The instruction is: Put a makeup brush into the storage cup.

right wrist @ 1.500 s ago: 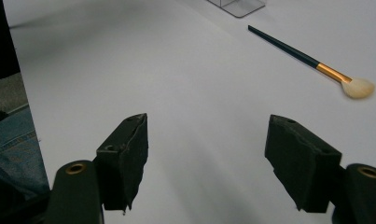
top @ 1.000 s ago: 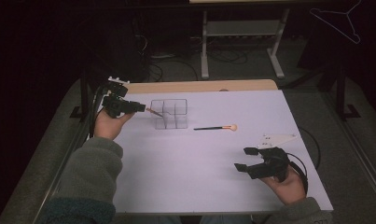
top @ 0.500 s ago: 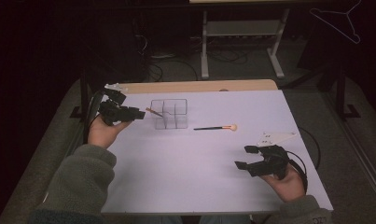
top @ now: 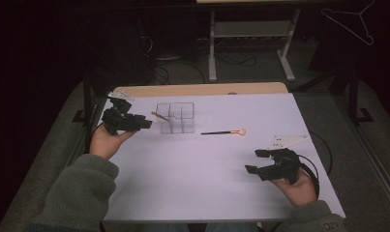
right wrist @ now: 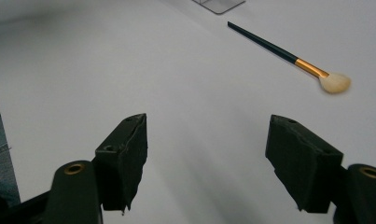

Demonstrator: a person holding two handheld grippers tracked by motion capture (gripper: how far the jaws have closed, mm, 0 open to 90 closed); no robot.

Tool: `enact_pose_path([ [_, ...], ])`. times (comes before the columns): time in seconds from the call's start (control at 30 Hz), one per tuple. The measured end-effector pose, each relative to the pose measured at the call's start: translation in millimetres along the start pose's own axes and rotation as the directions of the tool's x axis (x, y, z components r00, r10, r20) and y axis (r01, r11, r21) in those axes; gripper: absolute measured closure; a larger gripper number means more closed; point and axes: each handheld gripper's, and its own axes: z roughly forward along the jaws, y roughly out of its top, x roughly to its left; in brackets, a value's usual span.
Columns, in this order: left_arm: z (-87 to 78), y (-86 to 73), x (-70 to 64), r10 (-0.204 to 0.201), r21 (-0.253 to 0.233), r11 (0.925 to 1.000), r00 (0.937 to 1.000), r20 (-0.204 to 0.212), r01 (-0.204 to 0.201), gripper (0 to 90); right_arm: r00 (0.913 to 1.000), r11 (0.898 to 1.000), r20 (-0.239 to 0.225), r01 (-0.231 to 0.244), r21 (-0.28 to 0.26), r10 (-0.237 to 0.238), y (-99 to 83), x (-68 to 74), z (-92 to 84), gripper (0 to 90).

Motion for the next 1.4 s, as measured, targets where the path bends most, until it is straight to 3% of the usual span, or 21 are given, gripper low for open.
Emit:
enact_pose_path([
  [0.33, -8.6, -10.7, -6.7, 0.022, -0.011, 0.9997, 0.9997, 0.012, -0.022, 53.8, 0.9998, 1.0, 0.022, -0.004, 0.014, 0.003, 4.1, -4.6, -5.7, 28.4],
  [0.63, -11.3, -15.4, -20.6, 0.042, -0.024, 0.9989, 0.9988, 0.024, -0.041, 50.8, 0.999, 1.0, 0.044, 0.0, 0.031, -0.002, 14.0, -14.4, -10.5, 28.2],
  [0.87, -8.4, -24.1, -33.1, 0.067, -0.033, 0.9973, 0.9967, 0.045, -0.066, 47.6, 0.9985, 0.998, 0.054, 0.01, 0.061, -0.014, 28.2, -20.2, -8.7, 27.0],
  [1.4, -5.7, -39.1, -47.8, 0.093, -0.023, 0.9955, 0.9936, 0.064, -0.092, 42.4, 0.9982, 0.995, 0.044, 0.038, 0.088, -0.042, 55.5, -27.7, -1.3, 25.3],
])
